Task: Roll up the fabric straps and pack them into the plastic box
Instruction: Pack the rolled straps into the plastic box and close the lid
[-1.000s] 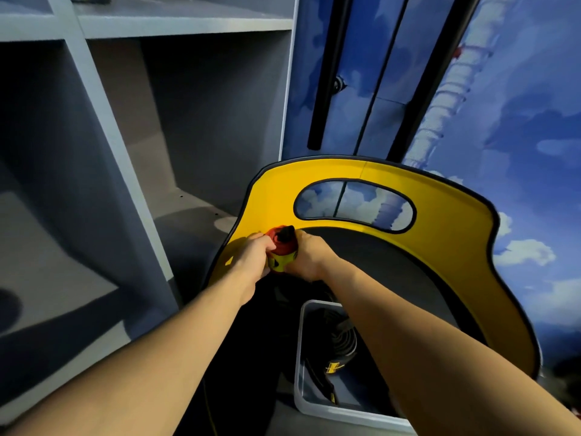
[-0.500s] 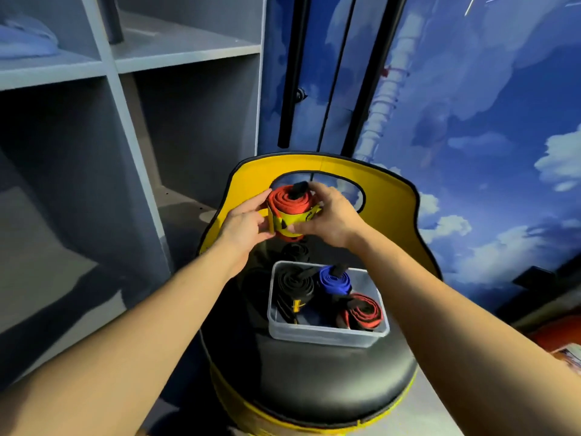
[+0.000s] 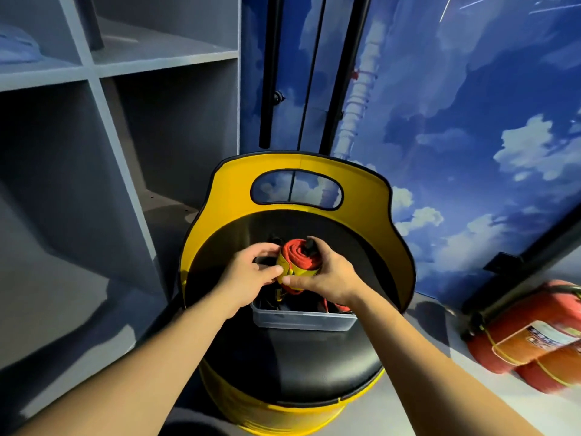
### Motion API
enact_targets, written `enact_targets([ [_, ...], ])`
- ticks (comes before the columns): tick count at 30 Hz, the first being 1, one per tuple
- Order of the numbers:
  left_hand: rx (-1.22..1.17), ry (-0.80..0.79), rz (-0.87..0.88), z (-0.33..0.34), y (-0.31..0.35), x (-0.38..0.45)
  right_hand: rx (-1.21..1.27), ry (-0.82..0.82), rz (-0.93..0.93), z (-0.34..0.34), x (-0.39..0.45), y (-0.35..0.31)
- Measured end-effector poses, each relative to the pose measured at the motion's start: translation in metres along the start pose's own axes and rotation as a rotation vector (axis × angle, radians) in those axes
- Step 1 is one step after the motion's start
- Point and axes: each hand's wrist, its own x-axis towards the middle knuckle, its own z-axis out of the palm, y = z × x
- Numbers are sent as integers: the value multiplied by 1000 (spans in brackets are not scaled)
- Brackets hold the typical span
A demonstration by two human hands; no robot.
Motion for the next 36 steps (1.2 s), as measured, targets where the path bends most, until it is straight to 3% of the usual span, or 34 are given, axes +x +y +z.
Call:
enact_targets([
  [5,135,-11,10,-7,-12,14,-119,31,-43,3,8,6],
  [9,149,-114,35,-17,-17,24,-140,26,-46,-2,12,12],
  [14,793,-84,232,-32,-28,37,-129,36,-13,-9,11,24],
  [21,1133,-317,133,-19,-41,43,-72,-47,-48,-12,2,33],
  [28,1050,-139,267,-14,-59,49,-81,-103,-76,-4,2,38],
  [36,1039,-112,300,-14,-68,49,-112,-124,-74,1,11,43],
])
